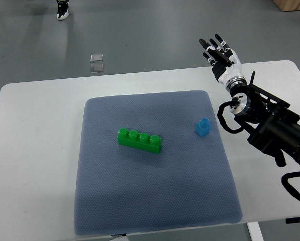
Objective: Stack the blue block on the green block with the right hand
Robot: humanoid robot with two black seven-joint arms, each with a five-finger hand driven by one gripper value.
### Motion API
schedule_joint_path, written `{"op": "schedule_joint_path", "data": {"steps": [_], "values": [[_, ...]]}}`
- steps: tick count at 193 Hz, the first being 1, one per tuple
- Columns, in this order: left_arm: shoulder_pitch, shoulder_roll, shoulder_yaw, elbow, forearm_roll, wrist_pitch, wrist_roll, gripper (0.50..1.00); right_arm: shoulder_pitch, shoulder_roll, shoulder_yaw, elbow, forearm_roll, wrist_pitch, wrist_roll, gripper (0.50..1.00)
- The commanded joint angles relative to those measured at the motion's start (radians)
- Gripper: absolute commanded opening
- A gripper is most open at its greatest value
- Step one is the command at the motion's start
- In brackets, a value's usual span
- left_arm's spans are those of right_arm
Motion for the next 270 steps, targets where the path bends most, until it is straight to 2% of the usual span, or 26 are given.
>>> {"op": "schedule_joint_path", "data": {"steps": [1,187,245,270], "values": [[0.000,0.000,-0.001,-0.001,0.000,0.000,0.000,1.000,0.001,-0.001,0.000,0.000,0.001,0.000,0.000,0.911],[-0.011,0.000,-0.004,0.000,0.003,0.000,0.000,1.000,-0.003,-0.018,-0.003,0.000,-0.011,0.000,-0.002,0.911],[-0.011,0.000,-0.004,0.000,0.003,0.000,0.000,1.000,0.009,-0.183,-0.028,0.154,-0.032,-0.006,-0.012,0.911],[-0.011,0.000,-0.004,0.000,0.004,0.000,0.000,1.000,0.047,-0.246,-0.097,0.180,-0.235,0.003,-0.014,0.909]]}}
